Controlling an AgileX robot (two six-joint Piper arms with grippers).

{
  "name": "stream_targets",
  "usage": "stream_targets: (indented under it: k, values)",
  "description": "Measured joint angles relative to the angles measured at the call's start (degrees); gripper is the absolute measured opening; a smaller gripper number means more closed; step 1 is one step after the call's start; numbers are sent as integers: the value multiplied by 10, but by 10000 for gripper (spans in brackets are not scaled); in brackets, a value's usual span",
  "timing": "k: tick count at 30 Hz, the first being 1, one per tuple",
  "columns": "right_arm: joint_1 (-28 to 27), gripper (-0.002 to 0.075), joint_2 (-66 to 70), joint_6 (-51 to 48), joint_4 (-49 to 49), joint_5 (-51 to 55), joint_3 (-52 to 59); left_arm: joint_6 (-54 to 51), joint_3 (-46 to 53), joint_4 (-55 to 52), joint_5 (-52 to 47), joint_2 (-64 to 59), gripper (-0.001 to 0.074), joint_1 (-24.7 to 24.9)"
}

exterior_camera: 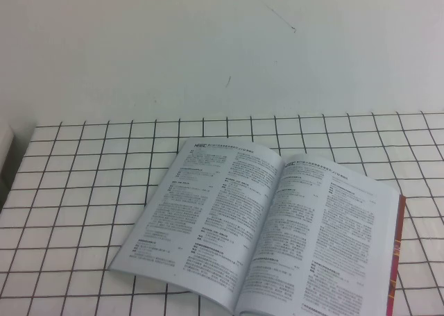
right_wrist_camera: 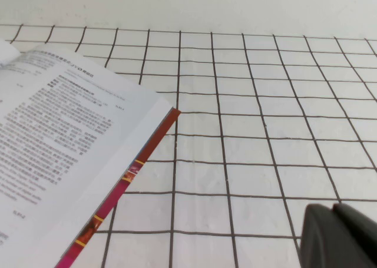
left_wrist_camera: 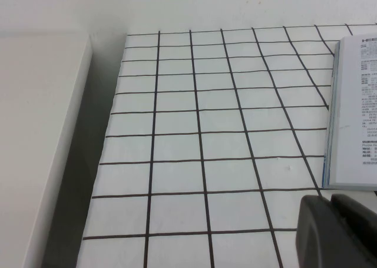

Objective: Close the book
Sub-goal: 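Close the open booklet and leave it lying on the table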

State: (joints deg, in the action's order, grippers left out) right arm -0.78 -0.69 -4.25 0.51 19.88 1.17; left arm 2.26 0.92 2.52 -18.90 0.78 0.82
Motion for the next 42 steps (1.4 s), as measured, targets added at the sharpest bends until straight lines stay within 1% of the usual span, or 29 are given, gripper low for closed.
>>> stream_targets:
  k: [40, 42]
  values:
    - [0, -3, 0, 0, -5, 0, 0, -12, 0, 0, 0, 0, -4, 0]
    - [0, -3, 0, 0, -5, -3, 0, -12, 0, 0, 11, 0, -4, 0]
